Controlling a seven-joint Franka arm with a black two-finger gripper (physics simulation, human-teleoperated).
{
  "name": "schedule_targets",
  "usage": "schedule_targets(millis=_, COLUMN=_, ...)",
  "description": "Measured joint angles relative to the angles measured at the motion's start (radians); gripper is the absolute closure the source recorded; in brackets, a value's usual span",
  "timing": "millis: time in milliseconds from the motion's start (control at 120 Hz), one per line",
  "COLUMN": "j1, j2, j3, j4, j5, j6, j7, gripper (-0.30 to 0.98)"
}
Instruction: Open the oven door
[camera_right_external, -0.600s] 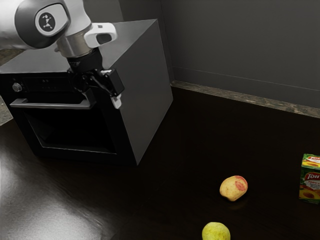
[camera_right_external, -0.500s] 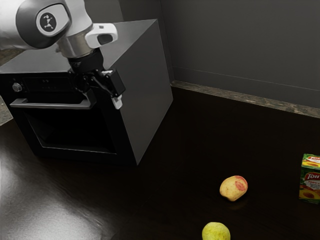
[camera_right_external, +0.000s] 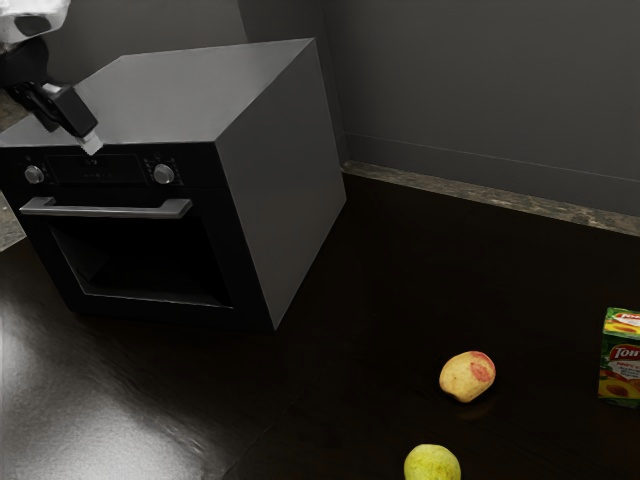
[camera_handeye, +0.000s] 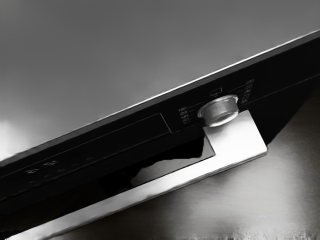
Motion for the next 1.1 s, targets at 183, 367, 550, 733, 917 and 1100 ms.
schedule_targets(millis=183, j1=-0.05, j2=0.038, j3=0.061, j4=-0.061, j5=-0.052, j6=0.116, j7=0.332, gripper=0.0)
schedule_targets(millis=367, j1=-0.014, j2=-0.151, j3=0.072, j4=-0.266, j5=-0.108, j6=0.196, j7=0.588, gripper=0.0)
schedule_targets(millis=550, j1=-0.012, j2=-0.246, j3=0.075, j4=-0.473, j5=-0.102, j6=0.295, j7=0.764, gripper=0.0)
schedule_targets(millis=733, j1=-0.012, j2=-0.257, j3=0.078, j4=-0.529, j5=-0.068, j6=0.385, j7=0.896, gripper=0.0)
schedule_targets(millis=917, j1=-0.012, j2=-0.254, j3=0.08, j4=-0.583, j5=-0.033, j6=0.444, j7=1.001, gripper=0.0)
schedule_targets(millis=1100, j1=-0.012, j2=-0.232, j3=0.085, j4=-0.588, j5=-0.025, j6=0.48, j7=1.086, gripper=0.0)
